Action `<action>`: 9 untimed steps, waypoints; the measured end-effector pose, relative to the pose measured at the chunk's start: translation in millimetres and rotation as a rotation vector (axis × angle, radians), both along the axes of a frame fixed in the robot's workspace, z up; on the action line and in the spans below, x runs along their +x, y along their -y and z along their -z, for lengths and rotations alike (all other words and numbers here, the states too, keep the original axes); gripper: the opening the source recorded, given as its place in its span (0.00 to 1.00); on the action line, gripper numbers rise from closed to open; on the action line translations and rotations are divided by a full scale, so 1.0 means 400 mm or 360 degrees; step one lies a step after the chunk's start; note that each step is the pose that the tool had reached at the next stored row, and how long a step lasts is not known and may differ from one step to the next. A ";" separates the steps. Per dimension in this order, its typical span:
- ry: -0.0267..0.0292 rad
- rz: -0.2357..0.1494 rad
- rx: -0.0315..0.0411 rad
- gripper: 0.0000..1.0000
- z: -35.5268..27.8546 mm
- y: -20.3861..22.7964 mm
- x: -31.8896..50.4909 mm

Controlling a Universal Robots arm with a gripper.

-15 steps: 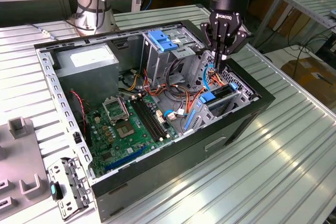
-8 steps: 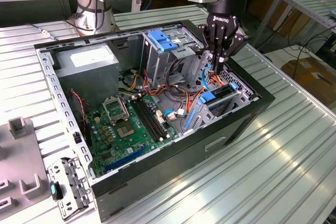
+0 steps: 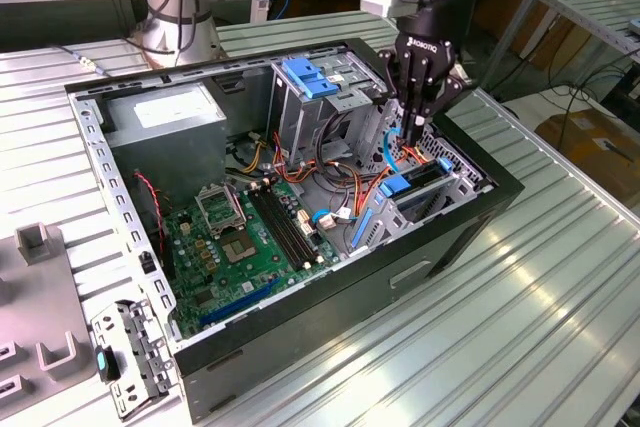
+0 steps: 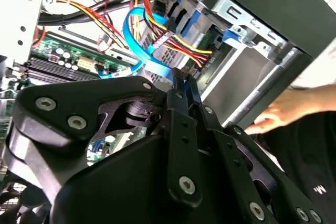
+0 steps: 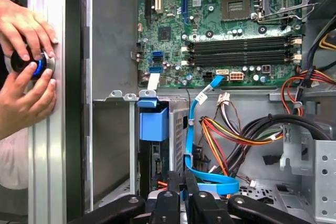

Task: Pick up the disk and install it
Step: 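Insert the second disk wire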

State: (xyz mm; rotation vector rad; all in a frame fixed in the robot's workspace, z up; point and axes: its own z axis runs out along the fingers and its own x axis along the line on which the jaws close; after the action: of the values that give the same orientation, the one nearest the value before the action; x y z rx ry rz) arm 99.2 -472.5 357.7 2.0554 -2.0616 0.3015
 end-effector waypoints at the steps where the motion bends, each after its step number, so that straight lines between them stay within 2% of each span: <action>1: 0.00012 0.0000 0.0025 0.16 0.000 0.005 -0.001; 2: 0.00022 0.0000 0.0039 0.16 0.001 0.010 -0.002; 3: 0.00038 0.0000 0.0043 0.16 0.002 0.016 -0.004; 6: 0.00060 -0.0003 0.0043 0.16 0.003 0.021 -0.013; 9: 0.00190 -0.0013 0.0050 0.16 0.005 0.024 -0.019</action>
State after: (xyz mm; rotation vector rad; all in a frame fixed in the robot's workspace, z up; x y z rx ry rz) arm 91.7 -482.2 355.7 2.0854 -2.0786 0.2851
